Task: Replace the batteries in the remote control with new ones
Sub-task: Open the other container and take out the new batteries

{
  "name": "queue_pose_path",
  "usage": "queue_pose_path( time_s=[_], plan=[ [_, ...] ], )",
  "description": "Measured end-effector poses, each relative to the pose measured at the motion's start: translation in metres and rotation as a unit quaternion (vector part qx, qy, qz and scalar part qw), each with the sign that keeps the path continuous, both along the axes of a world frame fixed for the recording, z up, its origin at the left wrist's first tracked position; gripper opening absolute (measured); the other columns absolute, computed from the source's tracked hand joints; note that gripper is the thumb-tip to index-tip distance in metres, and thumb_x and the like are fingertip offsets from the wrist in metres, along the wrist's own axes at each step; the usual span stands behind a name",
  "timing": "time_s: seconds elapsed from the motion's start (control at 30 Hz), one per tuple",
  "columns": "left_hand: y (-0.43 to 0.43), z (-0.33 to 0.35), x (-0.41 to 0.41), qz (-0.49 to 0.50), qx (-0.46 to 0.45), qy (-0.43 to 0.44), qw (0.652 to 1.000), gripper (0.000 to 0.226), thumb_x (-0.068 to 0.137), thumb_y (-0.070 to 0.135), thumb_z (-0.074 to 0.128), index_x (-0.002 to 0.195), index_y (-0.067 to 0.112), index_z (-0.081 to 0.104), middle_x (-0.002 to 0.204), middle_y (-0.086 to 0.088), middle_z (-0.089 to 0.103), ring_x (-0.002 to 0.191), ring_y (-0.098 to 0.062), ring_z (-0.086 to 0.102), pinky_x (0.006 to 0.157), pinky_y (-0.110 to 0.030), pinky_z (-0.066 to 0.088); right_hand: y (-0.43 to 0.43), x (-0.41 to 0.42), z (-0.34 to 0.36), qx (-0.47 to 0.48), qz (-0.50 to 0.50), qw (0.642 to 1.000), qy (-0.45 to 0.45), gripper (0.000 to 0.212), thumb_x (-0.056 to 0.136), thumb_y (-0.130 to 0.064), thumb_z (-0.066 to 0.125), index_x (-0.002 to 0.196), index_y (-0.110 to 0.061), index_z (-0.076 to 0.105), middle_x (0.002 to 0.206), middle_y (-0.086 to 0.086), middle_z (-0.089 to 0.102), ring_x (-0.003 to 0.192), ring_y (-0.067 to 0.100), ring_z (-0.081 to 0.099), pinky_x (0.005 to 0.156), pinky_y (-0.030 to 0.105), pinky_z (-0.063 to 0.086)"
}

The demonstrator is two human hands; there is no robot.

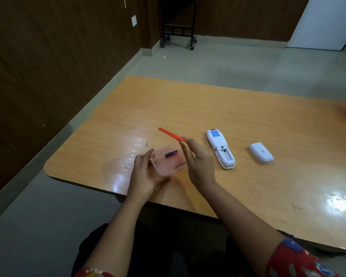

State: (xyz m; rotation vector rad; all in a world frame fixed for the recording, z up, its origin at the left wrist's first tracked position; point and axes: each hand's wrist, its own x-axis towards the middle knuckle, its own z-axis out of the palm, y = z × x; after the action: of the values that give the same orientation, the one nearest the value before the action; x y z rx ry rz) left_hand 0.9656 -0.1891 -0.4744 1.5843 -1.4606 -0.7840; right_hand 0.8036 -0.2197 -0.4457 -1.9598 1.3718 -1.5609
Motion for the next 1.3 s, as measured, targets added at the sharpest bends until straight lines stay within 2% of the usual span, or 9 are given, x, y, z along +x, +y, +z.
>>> queue_pose_path(
  time_s=[0.17, 0.37, 0.5, 0.63, 0.77, 0.87, 1.0, 1.1, 1.3],
  plan=[
    [0.001, 0.008, -0.003, 0.053, 0.009, -0.032, 0.998, 0.092, 0.05, 0.019, 0.09, 0.129, 0.023, 0.044, 0.124, 0.002, 0.04, 0.118, -0.018, 0.046, 0.094, -0.027, 0.04, -0.024, -0.005, 0.024, 0.138, -0.08, 0.96, -0.229, 0.026, 0.099, -0.031, 0.044, 0.083, -0.023, 0.062, 0.072, -0.015, 0.056, 0.068, -0.005, 0.05, 0.067, 0.017, 0.039],
    [0.003, 0.013, -0.009, 0.156, -0.005, -0.088, 0.984, 0.094, 0.047, 0.019, 0.088, 0.13, 0.01, 0.046, 0.122, -0.012, 0.045, 0.121, -0.028, 0.041, 0.096, -0.03, 0.036, -0.062, -0.012, 0.025, 0.334, -0.034, 0.79, -0.513, 0.02, 0.1, -0.018, 0.039, 0.084, -0.019, 0.052, 0.08, 0.0, 0.053, 0.07, 0.012, 0.054, 0.061, 0.023, 0.048],
    [-0.001, 0.009, -0.008, 0.177, -0.007, -0.096, 0.979, 0.092, 0.045, 0.024, 0.086, 0.126, 0.01, 0.047, 0.115, -0.008, 0.048, 0.115, -0.027, 0.042, 0.088, -0.024, 0.034, -0.075, -0.003, 0.018, 0.408, 0.01, 0.713, -0.571, 0.011, 0.098, -0.007, 0.044, 0.095, -0.011, 0.053, 0.085, 0.005, 0.056, 0.072, 0.014, 0.055, 0.053, 0.018, 0.052],
    [0.001, 0.011, -0.011, 0.174, 0.027, -0.096, 0.98, 0.108, 0.046, 0.028, 0.089, 0.139, 0.016, 0.035, 0.125, -0.01, 0.037, 0.119, -0.027, 0.038, 0.096, -0.031, 0.035, -0.08, 0.0, 0.017, 0.435, 0.067, 0.686, -0.579, 0.033, 0.097, -0.011, 0.05, 0.129, -0.004, 0.047, 0.127, 0.015, 0.053, 0.117, 0.023, 0.053, 0.097, 0.028, 0.046],
    [0.001, 0.016, -0.008, 0.163, 0.064, -0.076, 0.982, 0.114, 0.047, 0.029, 0.09, 0.143, 0.02, 0.03, 0.129, -0.008, 0.032, 0.125, -0.026, 0.034, 0.103, -0.033, 0.034, -0.077, 0.003, 0.019, 0.459, 0.069, 0.761, -0.453, 0.047, 0.096, -0.021, 0.051, 0.139, -0.006, 0.04, 0.138, 0.009, 0.046, 0.133, 0.025, 0.043, 0.108, 0.032, 0.038],
    [0.003, 0.022, -0.003, 0.135, 0.104, -0.051, 0.984, 0.116, 0.051, 0.029, 0.089, 0.146, 0.025, 0.023, 0.135, -0.005, 0.025, 0.131, -0.024, 0.025, 0.101, -0.028, 0.029, -0.067, 0.004, 0.02, 0.461, -0.027, 0.871, -0.168, 0.055, 0.081, -0.048, 0.052, 0.127, -0.016, 0.051, 0.122, 0.002, 0.058, 0.12, 0.025, 0.053, 0.103, 0.044, 0.043],
    [0.006, 0.027, 0.008, 0.101, 0.137, 0.014, 0.985, 0.111, 0.057, 0.022, 0.087, 0.146, 0.034, 0.021, 0.145, 0.002, 0.016, 0.136, -0.019, 0.022, 0.1, -0.029, 0.031, -0.047, 0.013, 0.018, 0.214, -0.075, 0.965, 0.131, 0.042, 0.091, -0.028, 0.05, 0.131, -0.017, 0.051, 0.131, 0.006, 0.054, 0.119, 0.027, 0.048, 0.098, 0.035, 0.037],
    [0.005, 0.03, 0.02, 0.103, 0.12, 0.188, 0.969, 0.081, 0.072, 0.01, 0.078, 0.138, 0.034, 0.037, 0.141, 0.002, 0.034, 0.125, -0.013, 0.042, 0.089, -0.021, 0.039, -0.039, 0.036, 0.019, 0.078, 0.01, 0.955, 0.285, 0.03, 0.087, -0.02, 0.052, 0.113, -0.019, 0.066, 0.116, 0.001, 0.066, 0.104, 0.029, 0.051, 0.086, 0.036, 0.039],
    [0.001, 0.034, 0.027, 0.215, 0.06, 0.324, 0.92, 0.031, 0.092, 0.01, 0.052, 0.119, 0.024, 0.055, 0.129, 0.002, 0.055, 0.096, -0.013, 0.055, 0.069, -0.022, 0.043, -0.04, 0.064, 0.006, 0.125, 0.089, 0.891, 0.428, 0.035, 0.089, -0.018, 0.048, 0.121, -0.024, 0.062, 0.125, -0.003, 0.061, 0.115, 0.026, 0.044, 0.087, 0.034, 0.033]
  ],
)
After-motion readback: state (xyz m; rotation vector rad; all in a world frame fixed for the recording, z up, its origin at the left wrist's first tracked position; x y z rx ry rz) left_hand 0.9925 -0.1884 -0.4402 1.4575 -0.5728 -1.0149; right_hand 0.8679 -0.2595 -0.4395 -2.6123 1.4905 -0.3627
